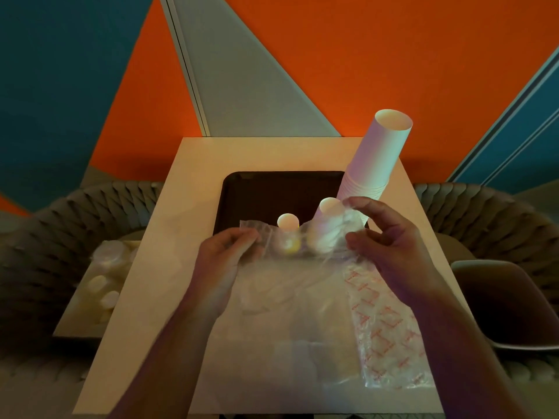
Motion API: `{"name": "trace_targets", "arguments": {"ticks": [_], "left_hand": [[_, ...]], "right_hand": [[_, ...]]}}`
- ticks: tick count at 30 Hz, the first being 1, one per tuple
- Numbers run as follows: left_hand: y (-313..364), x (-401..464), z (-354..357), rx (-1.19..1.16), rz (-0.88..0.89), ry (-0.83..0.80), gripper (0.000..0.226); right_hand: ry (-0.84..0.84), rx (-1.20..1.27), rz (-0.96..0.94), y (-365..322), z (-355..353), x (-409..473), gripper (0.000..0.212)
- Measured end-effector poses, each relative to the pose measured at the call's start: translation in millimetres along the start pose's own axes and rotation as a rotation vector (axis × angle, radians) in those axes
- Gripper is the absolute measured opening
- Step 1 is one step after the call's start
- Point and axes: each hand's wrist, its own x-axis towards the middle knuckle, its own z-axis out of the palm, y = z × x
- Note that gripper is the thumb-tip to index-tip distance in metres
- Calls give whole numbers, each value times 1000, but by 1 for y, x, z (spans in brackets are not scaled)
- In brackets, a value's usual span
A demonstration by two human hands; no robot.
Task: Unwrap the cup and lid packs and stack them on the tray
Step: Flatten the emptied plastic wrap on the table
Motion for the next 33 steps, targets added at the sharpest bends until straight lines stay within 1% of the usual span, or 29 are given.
{"name": "trace_targets", "arguments": {"ticks": [2, 4, 5, 8, 9, 12, 14, 17, 19, 20, 23, 25, 26, 28, 30, 33], "left_hand": [[2, 2, -8, -20, 43, 23, 14], [5, 4, -17, -52, 81, 22, 16], [5, 5, -20, -71, 97, 15, 17], [9, 7, -31, -74, 142, -35, 23], [10, 7, -34, -74, 155, -53, 24], [15, 6, -46, -83, 170, -97, 16], [17, 6, -55, -72, 177, -105, 10], [19, 8, -73, -74, 193, -81, 9], [20, 9, -84, -58, 197, -78, 9], [21, 8, -88, -45, 196, -86, 9], [24, 7, -97, -7, 196, -117, 10], [27, 7, -105, -1, 203, -130, 10], [28, 7, -109, -3, 207, -134, 10], [30, 7, -119, 1, 217, -141, 10], [31, 8, -128, -10, 208, -122, 9], [29, 11, -144, 3, 208, -76, 8]], "right_hand": [[-5, -6, 29, 1, -6, -3, 61], [12, 24, 52, 1, -7, -6, 62], [30, 51, 65, 0, -6, -7, 58], [129, 175, 129, -4, 9, -8, 32], [160, 173, 142, -4, 15, -7, 24], [210, 12, 119, 3, 34, -4, 13], [257, -40, 100, 7, 44, -2, 16], [333, -66, 73, 9, 50, -3, 21], [314, -94, 50, 9, 54, -7, 22], [278, -96, 56, 9, 58, -9, 25], [110, -114, 185, 19, 74, -13, 39], [6, -278, 263, 31, 81, -15, 42], [-28, -386, 276, 36, 83, -16, 39], [-54, -537, 276, 41, 87, -17, 24], [-47, -541, 251, 41, 93, -19, 12], [42, -402, 193, 32, 102, -23, 11]]}}
